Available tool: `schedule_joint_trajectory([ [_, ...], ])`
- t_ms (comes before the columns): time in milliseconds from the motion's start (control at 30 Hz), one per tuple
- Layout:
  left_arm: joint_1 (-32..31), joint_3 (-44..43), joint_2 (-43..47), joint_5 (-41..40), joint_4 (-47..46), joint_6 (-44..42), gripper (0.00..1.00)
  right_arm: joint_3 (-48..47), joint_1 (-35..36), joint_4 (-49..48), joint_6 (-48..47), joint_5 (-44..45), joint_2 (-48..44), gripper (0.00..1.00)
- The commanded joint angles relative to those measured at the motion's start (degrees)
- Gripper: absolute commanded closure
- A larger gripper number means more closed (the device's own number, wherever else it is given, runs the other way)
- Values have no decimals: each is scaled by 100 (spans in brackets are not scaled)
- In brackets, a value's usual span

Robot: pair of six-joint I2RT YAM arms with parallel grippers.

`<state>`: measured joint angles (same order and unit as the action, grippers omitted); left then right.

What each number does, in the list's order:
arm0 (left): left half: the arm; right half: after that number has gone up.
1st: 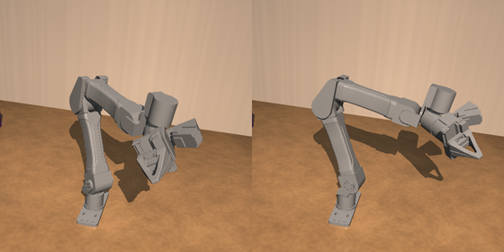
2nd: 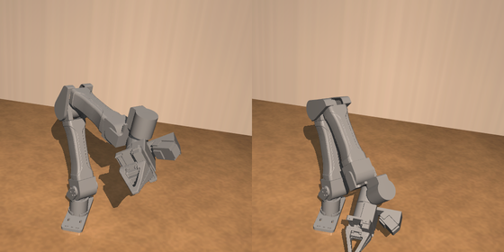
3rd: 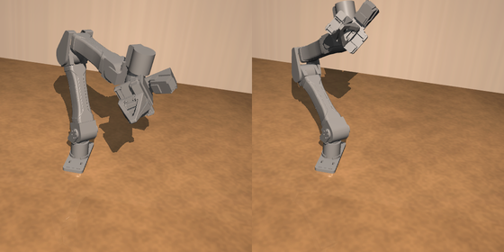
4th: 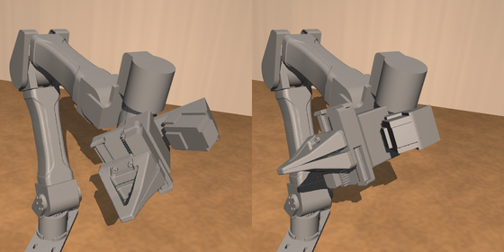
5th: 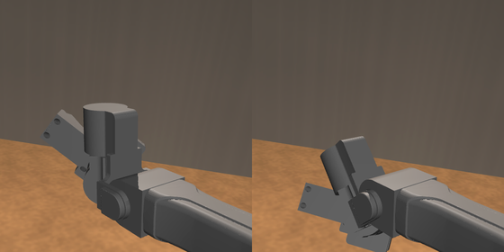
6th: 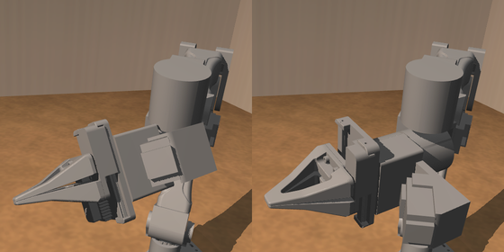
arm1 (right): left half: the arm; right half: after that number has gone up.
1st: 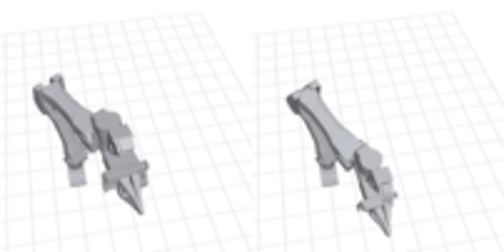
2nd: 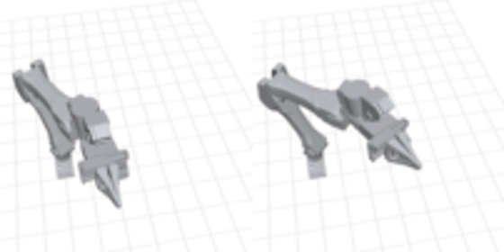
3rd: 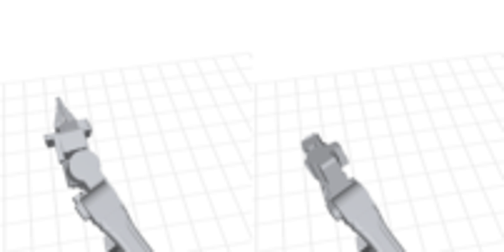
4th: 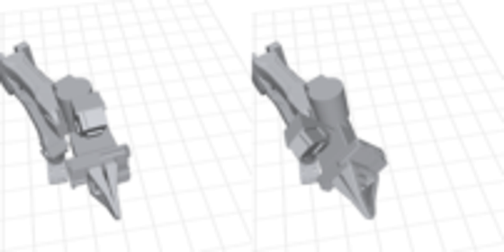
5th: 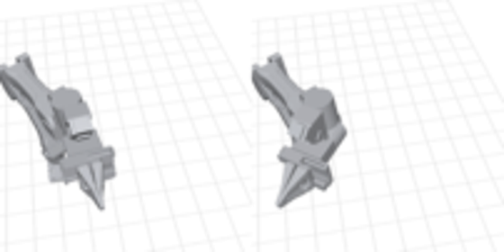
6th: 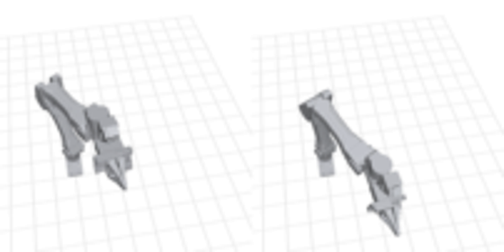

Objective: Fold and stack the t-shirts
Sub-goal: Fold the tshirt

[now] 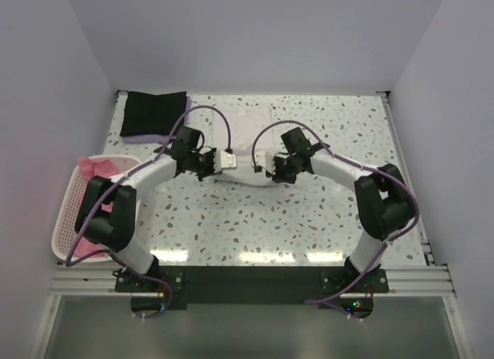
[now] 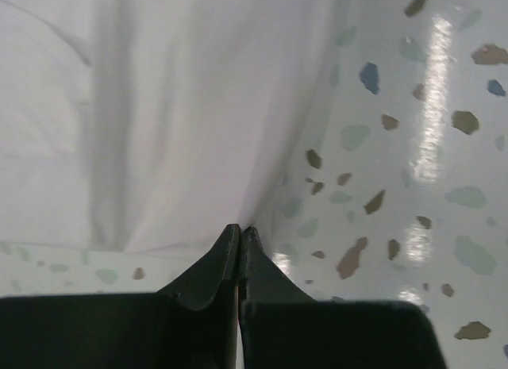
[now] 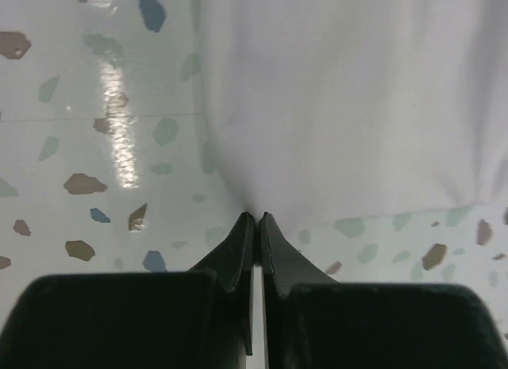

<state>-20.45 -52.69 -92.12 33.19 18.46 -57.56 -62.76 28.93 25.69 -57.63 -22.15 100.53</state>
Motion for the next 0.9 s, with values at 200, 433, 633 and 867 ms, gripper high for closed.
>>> schedule_joint_trajectory([
  [200,287,-1947,-184,390,790,535,100,-1862,-590,1068,269,-211,-245,100],
  [433,138,-1448,561,583,1572,114,100,-1399,-529,1921,6,-526,-876,100],
  [633,-257,-85,1783,882,2258,-212,100,102,-213,2853,-205,-729,-2431,100],
  [867,-513,672,3111,1620,2689,753,100,502,-124,3793,-171,-975,-3575,100],
])
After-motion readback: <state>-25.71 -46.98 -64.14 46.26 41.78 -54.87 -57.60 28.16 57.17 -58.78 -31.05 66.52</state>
